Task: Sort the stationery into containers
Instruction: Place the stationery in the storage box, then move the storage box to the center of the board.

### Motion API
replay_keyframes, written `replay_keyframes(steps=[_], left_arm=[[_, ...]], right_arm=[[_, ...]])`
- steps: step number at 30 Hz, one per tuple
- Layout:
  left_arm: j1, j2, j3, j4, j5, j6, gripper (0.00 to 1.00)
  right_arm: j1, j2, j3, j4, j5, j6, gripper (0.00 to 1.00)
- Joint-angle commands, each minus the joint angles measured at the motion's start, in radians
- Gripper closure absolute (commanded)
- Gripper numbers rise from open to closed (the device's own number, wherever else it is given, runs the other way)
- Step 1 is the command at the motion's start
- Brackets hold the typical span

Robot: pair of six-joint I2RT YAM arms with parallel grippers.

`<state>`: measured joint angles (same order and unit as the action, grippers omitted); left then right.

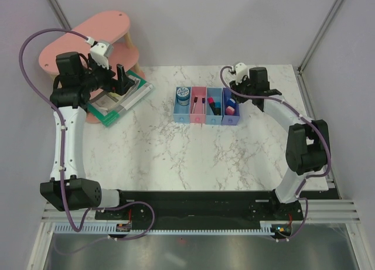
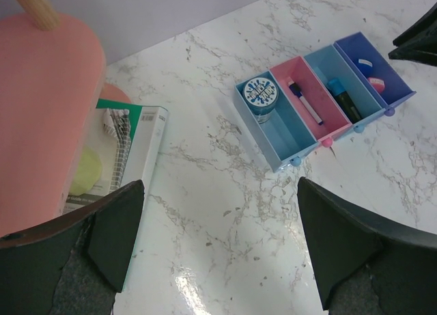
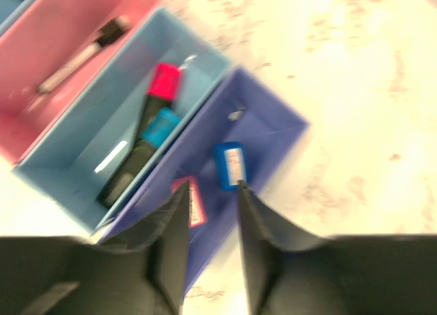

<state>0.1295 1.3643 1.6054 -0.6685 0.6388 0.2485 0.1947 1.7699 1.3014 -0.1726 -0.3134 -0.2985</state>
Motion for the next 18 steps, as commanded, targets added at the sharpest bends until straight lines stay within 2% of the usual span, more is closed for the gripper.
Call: replay_keyframes(steps=[1, 2, 4, 6, 13, 18], left_arm=[[0.004, -0.031, -0.027, 0.053, 0.038, -0.041, 0.00], [0.004, -0.037, -0.036, 0.058, 0.038, -0.038, 0.00], [0.004, -0.044, -0.048, 0.060, 0.033, -0.032, 0.00], [0.002, -0.056, -0.058, 0.061, 0.025, -0.011, 0.00], [0.004, -0.091, -0.104, 0.058, 0.012, 0.037, 0.00], [0.005, -0.114, -0.127, 0.055, 0.006, 0.067, 0.00]], right_arm=[[0.051, -0.003, 0.090, 0.030, 0.279, -0.030, 0.69], [0.080, 0.025, 0.111, 0.028, 0.354, -0.057, 0.82], [0.103, 0.049, 0.142, 0.030, 0.500, -0.103, 0.94], [0.138, 0.089, 0.168, 0.013, 0.604, -0.132, 1.00], [0.253, 0.212, 0.255, 0.012, 0.908, -0.286, 1.00], [0.305, 0.267, 0.257, 0.018, 0.993, -0.324, 1.00]])
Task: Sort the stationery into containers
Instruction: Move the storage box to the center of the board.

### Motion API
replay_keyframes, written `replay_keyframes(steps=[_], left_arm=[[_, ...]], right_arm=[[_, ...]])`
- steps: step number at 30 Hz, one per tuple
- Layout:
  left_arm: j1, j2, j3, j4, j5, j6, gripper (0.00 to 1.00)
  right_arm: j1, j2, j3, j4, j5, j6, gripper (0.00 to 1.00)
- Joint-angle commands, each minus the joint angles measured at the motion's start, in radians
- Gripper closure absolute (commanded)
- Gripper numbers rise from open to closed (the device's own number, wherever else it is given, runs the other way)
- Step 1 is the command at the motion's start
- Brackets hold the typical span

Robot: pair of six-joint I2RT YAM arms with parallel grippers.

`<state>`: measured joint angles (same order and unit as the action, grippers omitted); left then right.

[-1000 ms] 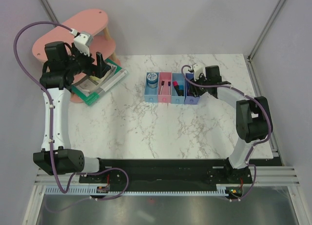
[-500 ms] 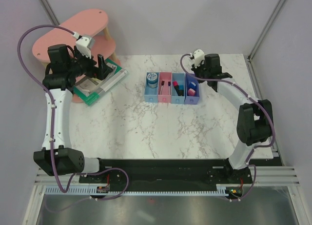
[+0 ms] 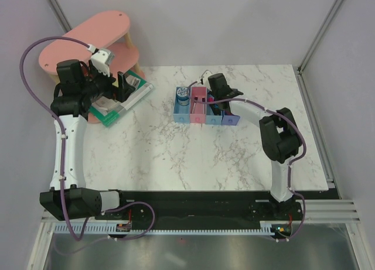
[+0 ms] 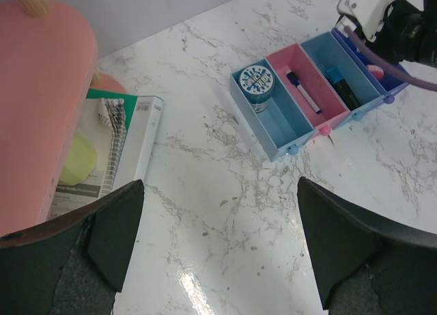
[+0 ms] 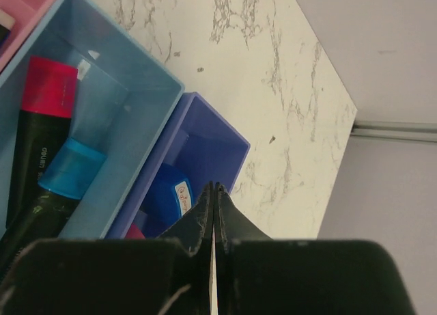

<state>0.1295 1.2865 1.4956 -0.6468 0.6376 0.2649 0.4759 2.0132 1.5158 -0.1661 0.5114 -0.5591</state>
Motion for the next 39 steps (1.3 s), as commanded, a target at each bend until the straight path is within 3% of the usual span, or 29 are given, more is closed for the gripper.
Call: replay_keyframes(steps=[1, 22, 28, 39], left_arm=[[0.005, -0.039, -0.018, 0.033, 0.008, 0.057, 0.00], [0.004, -0.046, -0.074, 0.055, 0.037, 0.057, 0.00], [0.005, -0.055, -0.103, 0.087, 0.050, 0.039, 0.00], [0.004, -0.098, -0.179, 0.128, 0.045, 0.022, 0.00]], right_arm=[[0.030, 0.035, 0.038, 0.013, 0.189, -0.070, 1.00], [0.110, 0.136, 0.001, -0.033, 0.187, -0.036, 1.00], [0.113, 0.099, 0.026, -0.046, 0.177, -0.039, 1.00], [0.156, 0.176, 0.098, -0.062, 0.161, -0.004, 1.00]])
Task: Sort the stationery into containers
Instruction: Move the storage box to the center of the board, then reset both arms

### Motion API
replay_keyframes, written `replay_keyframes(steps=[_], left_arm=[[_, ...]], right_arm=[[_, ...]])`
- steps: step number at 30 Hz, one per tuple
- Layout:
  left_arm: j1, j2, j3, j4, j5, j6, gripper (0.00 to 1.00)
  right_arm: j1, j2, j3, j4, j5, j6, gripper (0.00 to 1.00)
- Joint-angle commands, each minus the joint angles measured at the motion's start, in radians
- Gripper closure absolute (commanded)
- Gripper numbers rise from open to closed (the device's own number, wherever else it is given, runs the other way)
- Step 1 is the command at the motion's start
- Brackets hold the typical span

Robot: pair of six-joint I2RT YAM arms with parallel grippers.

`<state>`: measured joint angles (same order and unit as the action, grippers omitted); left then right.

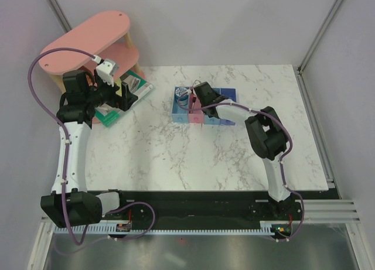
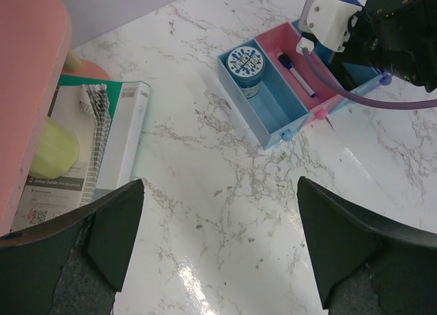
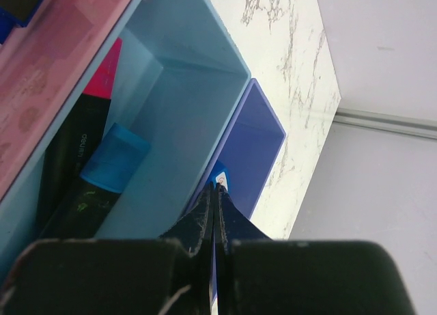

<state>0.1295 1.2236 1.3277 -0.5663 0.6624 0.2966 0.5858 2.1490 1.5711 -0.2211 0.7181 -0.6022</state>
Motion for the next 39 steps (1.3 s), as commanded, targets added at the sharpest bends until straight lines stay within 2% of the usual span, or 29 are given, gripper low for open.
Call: replay_keyframes(steps=[1, 9, 12, 17, 22, 24, 25, 26, 29, 32, 34, 36, 39], left_arm=[[0.005, -0.033, -0.015, 0.048, 0.020, -0.005, 0.00], [0.005, -0.032, -0.018, 0.062, 0.026, -0.027, 0.00], [0.005, -0.036, -0.025, 0.063, 0.026, -0.030, 0.00], [0.005, -0.049, -0.047, 0.065, 0.040, -0.022, 0.00], [0.004, -0.053, -0.050, 0.068, 0.066, -0.040, 0.00], [0.004, -0.062, -0.054, 0.071, 0.074, -0.042, 0.00], [0.005, -0.068, -0.056, 0.071, 0.078, -0.040, 0.00], [0.004, -0.075, -0.059, 0.072, 0.078, -0.036, 0.00], [0.004, -0.105, -0.070, 0.077, 0.072, -0.025, 0.00], [0.004, -0.137, -0.084, 0.071, 0.072, -0.030, 0.00], [0.007, -0.148, -0.091, 0.048, 0.088, -0.053, 0.00], [0.005, -0.145, -0.093, 0.030, 0.069, -0.085, 0.00], [0.005, -0.160, -0.120, 0.011, 0.022, -0.076, 0.00]], right_arm=[[0.046, 0.040, 0.049, -0.009, -0.046, 0.041, 1.00], [0.046, 0.043, 0.044, 0.014, -0.054, 0.028, 1.00], [0.046, 0.043, 0.049, 0.025, -0.005, 0.024, 1.00], [0.045, -0.066, -0.003, 0.065, 0.011, 0.028, 1.00], [0.045, -0.228, -0.016, -0.007, -0.051, 0.061, 0.96], [0.045, -0.274, -0.008, -0.067, -0.094, 0.084, 0.80], [0.043, -0.319, 0.000, -0.089, -0.112, 0.088, 0.68], [0.045, -0.343, 0.003, -0.107, -0.156, 0.094, 0.43], [0.043, -0.455, -0.017, -0.142, -0.250, 0.097, 0.02], [0.023, -0.569, -0.033, -0.196, -0.354, 0.119, 0.02], [0.002, -0.632, -0.020, -0.291, -0.488, 0.156, 0.02], [-0.070, -0.675, -0.022, -0.363, -0.642, 0.214, 0.02], [-0.208, -0.773, -0.048, -0.423, -0.823, 0.217, 0.02]])
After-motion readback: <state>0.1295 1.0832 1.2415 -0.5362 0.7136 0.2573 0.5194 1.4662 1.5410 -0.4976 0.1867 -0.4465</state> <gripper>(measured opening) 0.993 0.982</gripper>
